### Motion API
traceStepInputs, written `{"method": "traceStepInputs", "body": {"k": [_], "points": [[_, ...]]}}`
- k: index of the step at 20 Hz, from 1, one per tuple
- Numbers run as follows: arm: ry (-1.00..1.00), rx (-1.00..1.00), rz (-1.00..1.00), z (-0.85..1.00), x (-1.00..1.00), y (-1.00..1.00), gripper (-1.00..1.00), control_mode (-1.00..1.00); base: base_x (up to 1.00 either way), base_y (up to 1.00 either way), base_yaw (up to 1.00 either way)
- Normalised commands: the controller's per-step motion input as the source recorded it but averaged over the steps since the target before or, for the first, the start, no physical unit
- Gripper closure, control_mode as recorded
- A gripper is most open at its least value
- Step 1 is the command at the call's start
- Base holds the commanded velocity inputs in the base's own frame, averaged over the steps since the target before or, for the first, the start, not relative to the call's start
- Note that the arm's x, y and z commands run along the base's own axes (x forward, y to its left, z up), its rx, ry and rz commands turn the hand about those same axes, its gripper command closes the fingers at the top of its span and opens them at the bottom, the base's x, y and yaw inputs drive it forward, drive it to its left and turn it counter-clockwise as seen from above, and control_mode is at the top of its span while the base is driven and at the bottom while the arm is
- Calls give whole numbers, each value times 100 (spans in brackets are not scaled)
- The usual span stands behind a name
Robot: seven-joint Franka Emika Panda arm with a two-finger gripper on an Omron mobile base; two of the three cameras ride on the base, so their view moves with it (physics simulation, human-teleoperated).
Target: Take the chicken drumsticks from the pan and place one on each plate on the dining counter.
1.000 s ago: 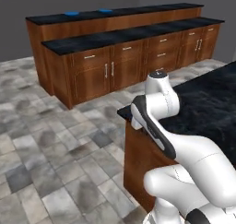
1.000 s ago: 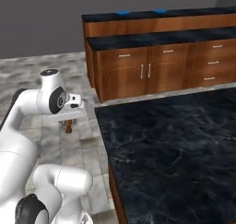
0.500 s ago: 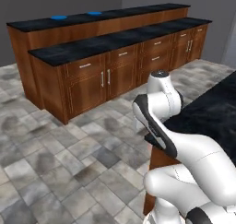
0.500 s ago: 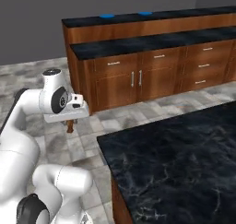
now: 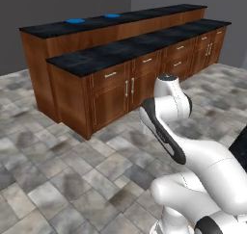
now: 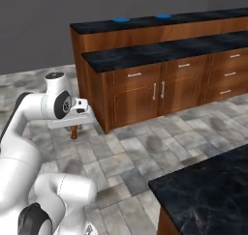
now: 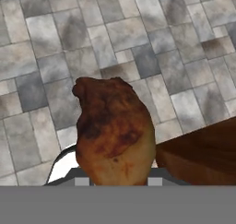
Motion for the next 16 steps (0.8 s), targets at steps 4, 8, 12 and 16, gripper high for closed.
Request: {"method": "traceStepInputs", "body": {"k": [4,8,12,16], "points": [[0,0,0,0,0,0,100,100,68,98,-17],[0,0,0,0,0,0,100,100,73,94,-19],[0,0,0,0,0,0,100,100,73,92,-20],[0,0,0,0,0,0,100,100,71,98,-15]]}}
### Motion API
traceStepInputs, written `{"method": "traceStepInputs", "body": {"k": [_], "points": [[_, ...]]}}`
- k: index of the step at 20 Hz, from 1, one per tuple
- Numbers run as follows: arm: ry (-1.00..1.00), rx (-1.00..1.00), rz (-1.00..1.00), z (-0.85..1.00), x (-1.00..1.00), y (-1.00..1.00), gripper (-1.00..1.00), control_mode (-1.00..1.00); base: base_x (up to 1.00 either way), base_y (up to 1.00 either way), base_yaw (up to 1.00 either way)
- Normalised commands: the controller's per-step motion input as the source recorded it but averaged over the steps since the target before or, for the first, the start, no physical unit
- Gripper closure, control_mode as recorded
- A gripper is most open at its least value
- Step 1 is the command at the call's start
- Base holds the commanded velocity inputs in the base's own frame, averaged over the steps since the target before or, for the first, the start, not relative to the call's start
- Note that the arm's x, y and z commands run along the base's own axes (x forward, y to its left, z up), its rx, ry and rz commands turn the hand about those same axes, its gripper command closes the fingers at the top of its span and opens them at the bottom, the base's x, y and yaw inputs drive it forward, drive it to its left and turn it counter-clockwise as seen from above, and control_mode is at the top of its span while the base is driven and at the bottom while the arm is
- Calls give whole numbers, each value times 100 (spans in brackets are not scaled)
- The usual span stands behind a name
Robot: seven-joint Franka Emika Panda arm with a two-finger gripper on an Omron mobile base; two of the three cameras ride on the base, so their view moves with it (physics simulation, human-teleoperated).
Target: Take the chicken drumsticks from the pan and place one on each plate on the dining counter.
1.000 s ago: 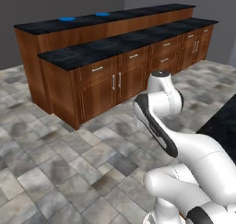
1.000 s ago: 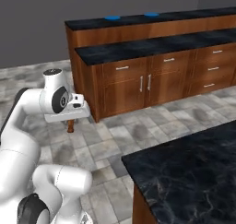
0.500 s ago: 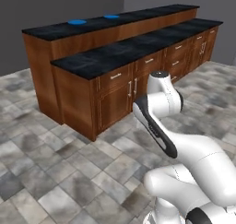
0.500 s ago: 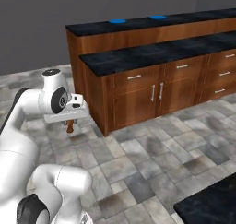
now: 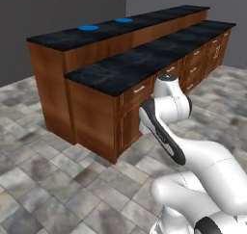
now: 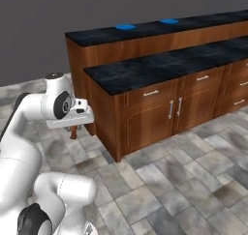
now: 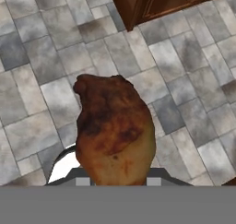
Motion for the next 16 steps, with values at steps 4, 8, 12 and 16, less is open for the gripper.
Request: {"method": "traceStepInputs", "body": {"k": [4,8,12,16], "points": [[0,0,0,0,0,0,100,100,65,100,-3],[0,0,0,0,0,0,100,100,61,100,0],[0,0,0,0,0,0,100,100,63,100,0],[0,0,0,0,0,0,100,100,67,100,-4]]}}
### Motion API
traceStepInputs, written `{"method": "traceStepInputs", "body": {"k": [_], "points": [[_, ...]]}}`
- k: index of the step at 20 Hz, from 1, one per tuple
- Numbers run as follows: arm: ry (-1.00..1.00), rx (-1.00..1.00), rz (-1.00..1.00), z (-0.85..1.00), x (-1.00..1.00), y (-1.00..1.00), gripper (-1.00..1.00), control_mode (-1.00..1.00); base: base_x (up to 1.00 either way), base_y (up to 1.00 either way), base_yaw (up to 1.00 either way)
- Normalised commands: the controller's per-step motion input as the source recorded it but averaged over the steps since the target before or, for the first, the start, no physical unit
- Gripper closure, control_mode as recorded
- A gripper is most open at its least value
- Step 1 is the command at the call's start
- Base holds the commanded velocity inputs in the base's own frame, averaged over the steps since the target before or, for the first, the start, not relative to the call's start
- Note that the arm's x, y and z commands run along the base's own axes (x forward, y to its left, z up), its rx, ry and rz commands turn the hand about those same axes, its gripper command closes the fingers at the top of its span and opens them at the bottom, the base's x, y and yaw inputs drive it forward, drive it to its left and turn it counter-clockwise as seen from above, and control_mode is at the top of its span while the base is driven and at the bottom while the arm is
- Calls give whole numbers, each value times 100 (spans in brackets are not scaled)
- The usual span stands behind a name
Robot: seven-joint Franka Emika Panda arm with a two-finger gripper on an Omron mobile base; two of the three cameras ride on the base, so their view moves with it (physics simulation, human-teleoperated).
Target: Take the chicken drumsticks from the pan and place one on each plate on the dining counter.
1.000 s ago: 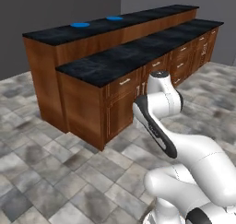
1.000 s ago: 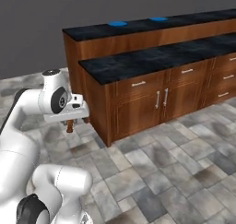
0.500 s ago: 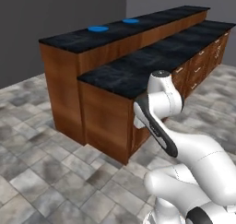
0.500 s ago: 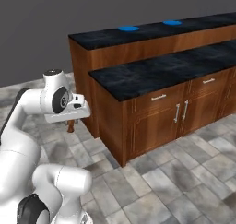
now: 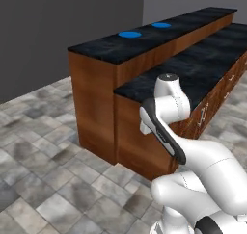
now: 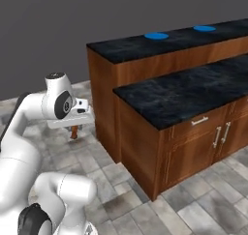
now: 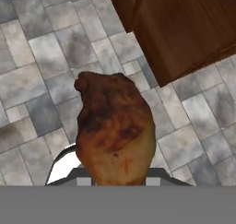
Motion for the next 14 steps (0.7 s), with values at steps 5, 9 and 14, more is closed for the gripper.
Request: {"method": "traceStepInputs", "body": {"k": [5,9,14], "points": [[0,0,0,0,0,0,100,100,68,100,-7],[0,0,0,0,0,0,100,100,68,100,-7],[0,0,0,0,0,0,100,100,69,100,-9]]}}
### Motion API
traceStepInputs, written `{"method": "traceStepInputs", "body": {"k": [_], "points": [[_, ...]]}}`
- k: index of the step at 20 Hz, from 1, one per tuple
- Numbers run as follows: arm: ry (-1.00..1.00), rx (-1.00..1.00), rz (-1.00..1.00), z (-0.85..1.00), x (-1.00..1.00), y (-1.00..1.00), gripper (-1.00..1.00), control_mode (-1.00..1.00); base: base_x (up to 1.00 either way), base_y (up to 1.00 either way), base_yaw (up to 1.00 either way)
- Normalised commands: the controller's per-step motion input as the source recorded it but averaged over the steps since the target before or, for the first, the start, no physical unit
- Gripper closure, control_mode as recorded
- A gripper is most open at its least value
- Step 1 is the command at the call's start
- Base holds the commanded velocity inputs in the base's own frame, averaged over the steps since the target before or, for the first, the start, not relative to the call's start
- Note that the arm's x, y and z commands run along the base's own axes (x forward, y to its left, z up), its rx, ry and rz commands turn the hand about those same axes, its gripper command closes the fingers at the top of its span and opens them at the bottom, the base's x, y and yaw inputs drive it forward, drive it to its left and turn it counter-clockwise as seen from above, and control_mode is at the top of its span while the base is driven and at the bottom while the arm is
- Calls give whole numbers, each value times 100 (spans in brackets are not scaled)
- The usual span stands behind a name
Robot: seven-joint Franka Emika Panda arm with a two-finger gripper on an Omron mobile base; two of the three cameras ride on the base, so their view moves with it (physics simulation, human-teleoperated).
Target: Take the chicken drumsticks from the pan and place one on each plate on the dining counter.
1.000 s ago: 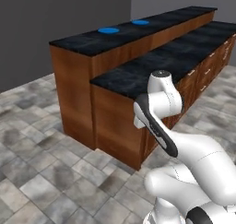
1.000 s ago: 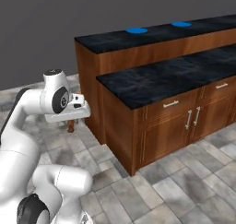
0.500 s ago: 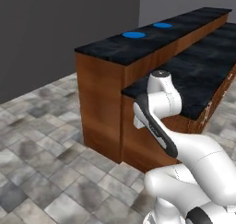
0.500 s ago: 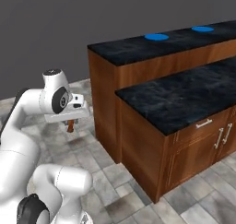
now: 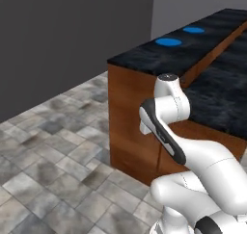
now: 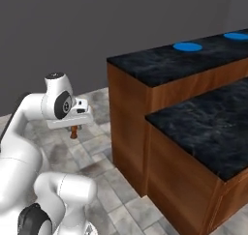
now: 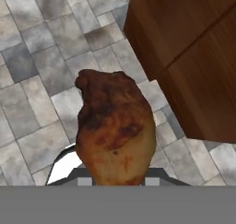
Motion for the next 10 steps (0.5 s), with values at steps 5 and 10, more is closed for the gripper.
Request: {"method": "traceStepInputs", "body": {"k": [5,10], "points": [[0,0,0,0,0,0,100,100,71,99,-13],[0,0,0,0,0,0,100,100,72,96,-16]]}}
